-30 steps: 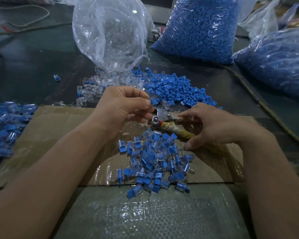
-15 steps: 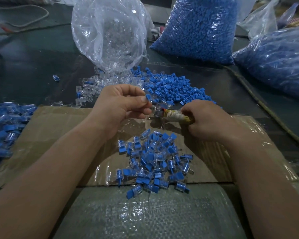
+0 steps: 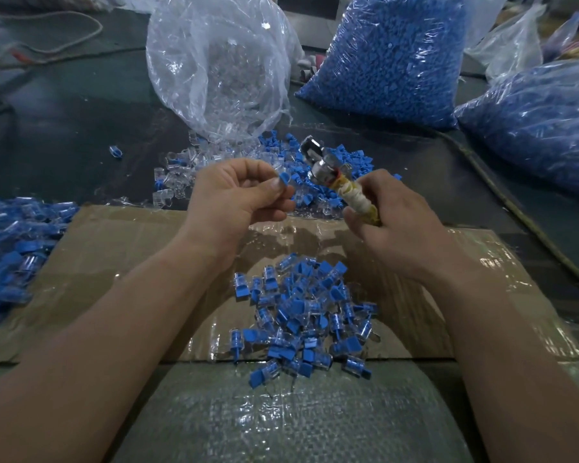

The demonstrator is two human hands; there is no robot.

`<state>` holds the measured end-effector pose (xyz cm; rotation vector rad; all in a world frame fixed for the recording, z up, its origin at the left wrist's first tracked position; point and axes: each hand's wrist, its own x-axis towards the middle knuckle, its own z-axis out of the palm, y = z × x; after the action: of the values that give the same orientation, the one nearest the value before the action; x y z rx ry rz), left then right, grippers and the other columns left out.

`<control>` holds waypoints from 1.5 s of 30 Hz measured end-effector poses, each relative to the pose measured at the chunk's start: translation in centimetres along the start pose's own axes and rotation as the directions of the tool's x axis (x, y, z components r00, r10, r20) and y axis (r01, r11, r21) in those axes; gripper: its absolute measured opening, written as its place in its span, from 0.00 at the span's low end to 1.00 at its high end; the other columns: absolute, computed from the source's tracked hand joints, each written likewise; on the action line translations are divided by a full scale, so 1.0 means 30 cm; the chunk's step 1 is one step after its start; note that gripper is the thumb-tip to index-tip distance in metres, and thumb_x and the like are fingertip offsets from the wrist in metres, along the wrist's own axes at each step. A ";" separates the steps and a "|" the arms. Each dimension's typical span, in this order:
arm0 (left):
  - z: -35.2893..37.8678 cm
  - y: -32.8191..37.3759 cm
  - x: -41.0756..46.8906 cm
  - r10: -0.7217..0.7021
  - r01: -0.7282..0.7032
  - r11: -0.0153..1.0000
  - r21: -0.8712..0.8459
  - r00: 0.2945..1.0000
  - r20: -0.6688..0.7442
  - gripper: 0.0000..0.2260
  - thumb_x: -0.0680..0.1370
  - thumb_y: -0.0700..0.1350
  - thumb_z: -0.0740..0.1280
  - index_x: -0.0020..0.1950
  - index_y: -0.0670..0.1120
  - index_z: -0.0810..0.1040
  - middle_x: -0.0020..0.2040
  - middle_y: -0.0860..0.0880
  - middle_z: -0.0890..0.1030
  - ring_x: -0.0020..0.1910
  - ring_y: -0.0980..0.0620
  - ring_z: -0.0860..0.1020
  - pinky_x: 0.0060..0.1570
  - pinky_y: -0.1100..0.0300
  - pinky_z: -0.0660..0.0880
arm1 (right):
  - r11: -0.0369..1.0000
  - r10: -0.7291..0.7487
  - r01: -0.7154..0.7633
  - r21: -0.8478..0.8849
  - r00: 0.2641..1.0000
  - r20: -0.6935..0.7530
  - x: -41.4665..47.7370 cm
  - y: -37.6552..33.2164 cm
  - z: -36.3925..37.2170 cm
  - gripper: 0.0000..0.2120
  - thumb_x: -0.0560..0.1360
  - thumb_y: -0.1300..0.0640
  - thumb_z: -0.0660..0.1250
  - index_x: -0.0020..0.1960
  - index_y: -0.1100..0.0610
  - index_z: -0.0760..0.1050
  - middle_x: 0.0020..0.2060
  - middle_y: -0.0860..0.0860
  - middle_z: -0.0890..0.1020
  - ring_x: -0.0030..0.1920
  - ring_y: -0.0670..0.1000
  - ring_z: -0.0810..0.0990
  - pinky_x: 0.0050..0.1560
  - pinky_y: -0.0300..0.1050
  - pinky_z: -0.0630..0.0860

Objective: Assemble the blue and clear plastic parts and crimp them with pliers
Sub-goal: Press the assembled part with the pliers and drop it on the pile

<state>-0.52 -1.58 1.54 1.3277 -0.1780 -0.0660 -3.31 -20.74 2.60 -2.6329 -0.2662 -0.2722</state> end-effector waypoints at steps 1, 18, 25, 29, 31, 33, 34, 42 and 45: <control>0.000 0.001 0.000 0.002 -0.002 1.000 -0.005 1.000 -0.001 0.05 0.72 0.32 0.64 0.40 0.41 0.74 0.31 0.47 0.82 0.30 0.52 0.81 0.30 0.65 0.77 | 1.000 -0.006 0.006 0.004 1.000 0.015 -0.001 -0.004 0.003 0.08 0.75 0.53 0.63 0.48 0.49 0.63 0.38 0.42 0.68 0.37 0.41 0.67 0.34 0.37 0.60; 0.005 0.005 -0.007 0.049 -0.049 0.998 0.027 0.999 0.003 0.07 0.72 0.31 0.64 0.39 0.42 0.75 0.30 0.49 0.82 0.31 0.53 0.81 0.30 0.66 0.76 | 0.999 -0.038 0.041 -0.022 0.993 0.114 -0.006 -0.024 0.016 0.08 0.75 0.51 0.62 0.49 0.49 0.63 0.38 0.41 0.67 0.38 0.40 0.66 0.35 0.34 0.59; 0.018 0.000 -0.015 0.075 -0.074 0.996 0.054 0.997 -0.019 0.06 0.73 0.31 0.65 0.40 0.42 0.75 0.31 0.49 0.82 0.30 0.54 0.81 0.31 0.65 0.77 | 0.998 -0.043 0.047 -0.031 0.992 0.119 0.002 -0.028 0.018 0.07 0.75 0.53 0.63 0.47 0.49 0.64 0.37 0.41 0.68 0.37 0.40 0.67 0.34 0.36 0.60; 0.021 -0.005 -0.017 0.104 -0.098 0.990 0.098 0.993 -0.061 0.07 0.73 0.32 0.65 0.39 0.43 0.75 0.30 0.50 0.81 0.30 0.54 0.80 0.32 0.64 0.78 | 0.999 -0.037 0.040 -0.022 0.993 0.115 0.008 -0.033 0.023 0.08 0.75 0.55 0.64 0.47 0.49 0.65 0.36 0.41 0.69 0.37 0.40 0.67 0.34 0.36 0.60; 0.022 -0.007 -0.019 0.117 -0.107 0.987 0.122 0.990 -0.074 0.07 0.73 0.32 0.66 0.39 0.43 0.75 0.30 0.50 0.81 0.30 0.54 0.80 0.32 0.64 0.78 | 0.999 -0.035 0.037 -0.020 0.993 0.112 0.010 -0.035 0.025 0.08 0.75 0.56 0.65 0.46 0.49 0.65 0.36 0.41 0.69 0.37 0.40 0.67 0.33 0.36 0.61; 0.022 -0.007 -0.022 0.125 -0.114 0.985 0.133 0.989 -0.078 0.07 0.73 0.32 0.66 0.39 0.43 0.75 0.30 0.50 0.81 0.30 0.54 0.80 0.32 0.64 0.78 | 0.999 -0.035 0.038 -0.020 0.993 0.109 0.011 -0.036 0.027 0.08 0.74 0.58 0.65 0.45 0.49 0.65 0.35 0.42 0.70 0.36 0.41 0.68 0.33 0.37 0.61; 0.021 -0.007 -0.023 0.125 -0.114 0.984 0.137 0.989 -0.080 0.07 0.73 0.33 0.66 0.39 0.43 0.75 0.30 0.50 0.81 0.30 0.54 0.80 0.32 0.65 0.78 | 0.999 -0.034 0.036 -0.015 0.994 0.108 0.012 -0.037 0.027 0.09 0.74 0.58 0.65 0.45 0.49 0.65 0.35 0.42 0.70 0.36 0.41 0.68 0.33 0.37 0.62; 0.019 0.001 -0.023 0.113 -0.101 0.987 0.129 0.989 -0.094 0.06 0.72 0.33 0.66 0.39 0.43 0.75 0.31 0.49 0.81 0.30 0.54 0.80 0.31 0.65 0.78 | 0.999 -0.021 0.024 -0.029 0.996 0.086 0.016 -0.043 0.040 0.08 0.74 0.58 0.66 0.46 0.50 0.66 0.35 0.42 0.70 0.37 0.43 0.69 0.34 0.37 0.64; 0.017 0.000 -0.023 0.112 -0.099 0.986 0.136 0.989 -0.094 0.06 0.73 0.33 0.66 0.39 0.43 0.75 0.32 0.48 0.81 0.30 0.54 0.80 0.32 0.64 0.78 | 0.999 -0.028 0.030 -0.029 0.997 0.077 0.017 -0.041 0.041 0.08 0.74 0.58 0.66 0.46 0.50 0.66 0.35 0.41 0.69 0.36 0.41 0.68 0.34 0.36 0.64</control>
<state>-1.28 -1.97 1.60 1.4470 -0.1686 0.1047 -2.93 -19.01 2.19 -2.6744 -0.3289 -0.1865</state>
